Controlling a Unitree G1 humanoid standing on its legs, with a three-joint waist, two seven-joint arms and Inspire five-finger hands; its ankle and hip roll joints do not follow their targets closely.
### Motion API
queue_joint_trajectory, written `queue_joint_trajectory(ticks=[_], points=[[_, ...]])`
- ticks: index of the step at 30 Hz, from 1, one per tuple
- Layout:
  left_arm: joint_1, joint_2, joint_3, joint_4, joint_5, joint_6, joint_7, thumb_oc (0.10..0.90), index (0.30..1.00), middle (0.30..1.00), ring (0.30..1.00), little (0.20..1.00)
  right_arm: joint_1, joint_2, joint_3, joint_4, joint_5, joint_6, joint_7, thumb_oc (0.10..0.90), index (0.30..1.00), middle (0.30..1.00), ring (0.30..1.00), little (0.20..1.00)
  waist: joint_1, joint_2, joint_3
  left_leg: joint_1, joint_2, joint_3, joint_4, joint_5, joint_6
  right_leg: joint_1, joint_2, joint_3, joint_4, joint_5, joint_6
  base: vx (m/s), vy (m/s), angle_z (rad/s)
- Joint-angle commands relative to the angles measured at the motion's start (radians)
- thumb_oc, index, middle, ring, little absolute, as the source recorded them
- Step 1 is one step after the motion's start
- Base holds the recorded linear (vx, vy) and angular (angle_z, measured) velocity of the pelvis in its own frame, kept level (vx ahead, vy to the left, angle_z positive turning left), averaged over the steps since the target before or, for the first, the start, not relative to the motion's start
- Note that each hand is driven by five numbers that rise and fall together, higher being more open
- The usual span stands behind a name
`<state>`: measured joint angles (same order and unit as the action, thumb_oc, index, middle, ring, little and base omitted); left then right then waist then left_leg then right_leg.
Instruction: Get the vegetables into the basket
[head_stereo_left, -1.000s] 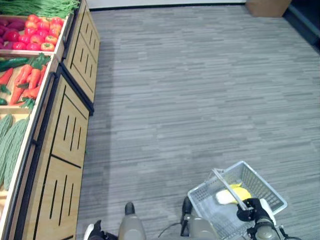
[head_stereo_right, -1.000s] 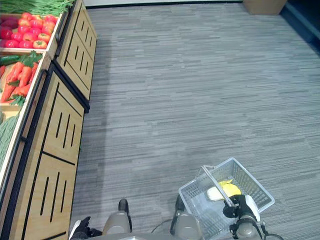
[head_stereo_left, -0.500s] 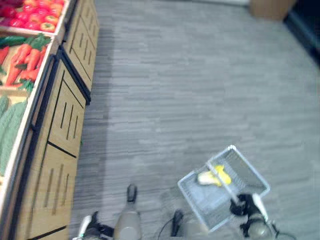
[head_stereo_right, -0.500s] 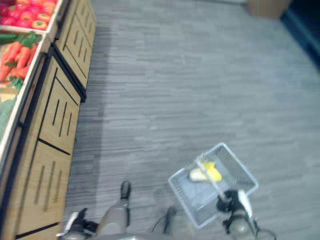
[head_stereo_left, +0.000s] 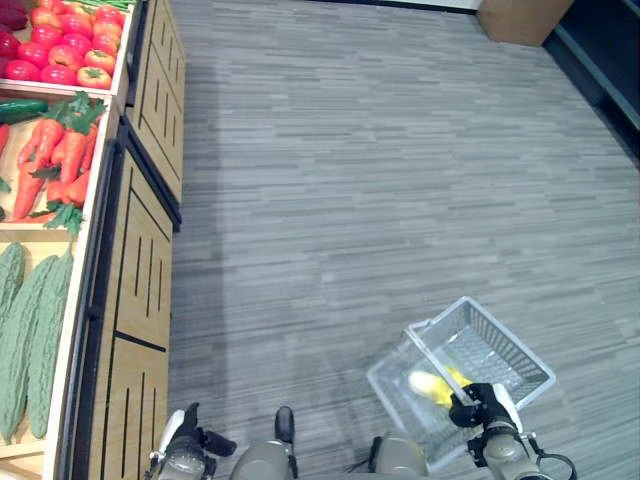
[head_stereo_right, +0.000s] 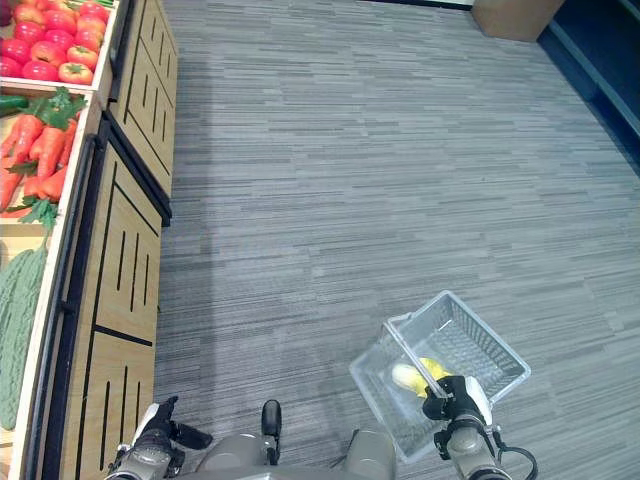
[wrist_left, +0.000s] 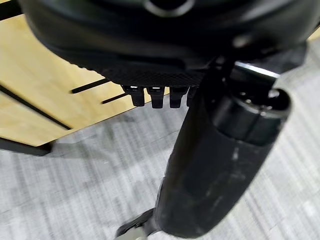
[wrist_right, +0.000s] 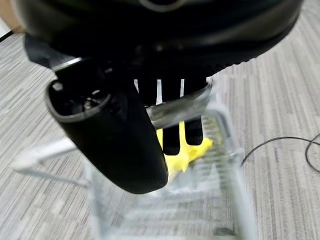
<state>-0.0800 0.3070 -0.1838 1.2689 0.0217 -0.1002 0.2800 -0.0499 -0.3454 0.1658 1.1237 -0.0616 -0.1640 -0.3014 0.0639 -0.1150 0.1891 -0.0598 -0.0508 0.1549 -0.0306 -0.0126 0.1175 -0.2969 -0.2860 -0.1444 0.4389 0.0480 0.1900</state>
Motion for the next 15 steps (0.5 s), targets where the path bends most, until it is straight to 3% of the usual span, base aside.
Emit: queue_joint_trajectory(ticks=[1,5,9,11,15], points=[[0.004,-0.024,0.045,0.023,0.015,0.000,0.011,0.900,1.000,1.000,1.000,1.000,-0.037,-0.095,-0.011,-0.074,0.032,-0.047,-0.037,0.400,0.300,0.300,0.300,0.300,-0.023,0.011,0.041,-0.067,0.069,-0.059,0.044,0.011,-0.104,0.073,0.054,-0.016,-0.247,0.119,0.005,0.18,-0.060,-0.03],[-0.008,-0.035,0.049,0.034,0.016,0.003,0.012,0.900,1.000,1.000,1.000,1.000,-0.045,-0.098,-0.011,-0.087,0.029,-0.042,-0.044,0.400,0.300,0.300,0.300,0.300,-0.047,0.012,0.057,-0.021,0.073,-0.086,0.062,-0.026,-0.123,0.029,0.033,0.022,-0.372,0.167,0.028,0.22,-0.103,0.24],[-0.007,-0.043,0.055,0.043,0.010,0.002,0.009,0.900,1.000,1.000,1.000,1.000,-0.033,-0.099,-0.020,-0.097,0.023,-0.041,-0.043,0.400,0.300,0.300,0.300,0.300,-0.063,0.009,0.060,0.022,0.065,-0.125,0.091,-0.075,-0.139,-0.002,0.018,0.046,-0.417,0.205,0.045,0.30,-0.191,0.53],[0.010,-0.060,0.061,0.053,0.005,0.009,0.013,0.900,1.000,1.000,1.000,1.000,-0.025,-0.107,-0.016,-0.083,0.016,-0.040,-0.035,0.400,0.300,0.300,0.300,0.300,-0.057,0.019,0.037,0.063,0.087,-0.167,0.079,-0.085,-0.168,0.025,0.044,0.005,-0.389,0.158,0.025,0.43,-0.399,0.78],[0.023,-0.067,0.066,0.060,-0.006,0.010,0.012,0.900,1.000,1.000,1.000,1.000,-0.012,-0.122,-0.022,-0.098,0.023,-0.050,-0.035,0.400,0.300,0.300,0.300,0.300,-0.064,0.037,0.025,0.074,0.128,-0.194,0.083,-0.069,-0.192,0.034,0.080,-0.018,-0.356,0.102,-0.007,0.21,-0.244,0.27]])
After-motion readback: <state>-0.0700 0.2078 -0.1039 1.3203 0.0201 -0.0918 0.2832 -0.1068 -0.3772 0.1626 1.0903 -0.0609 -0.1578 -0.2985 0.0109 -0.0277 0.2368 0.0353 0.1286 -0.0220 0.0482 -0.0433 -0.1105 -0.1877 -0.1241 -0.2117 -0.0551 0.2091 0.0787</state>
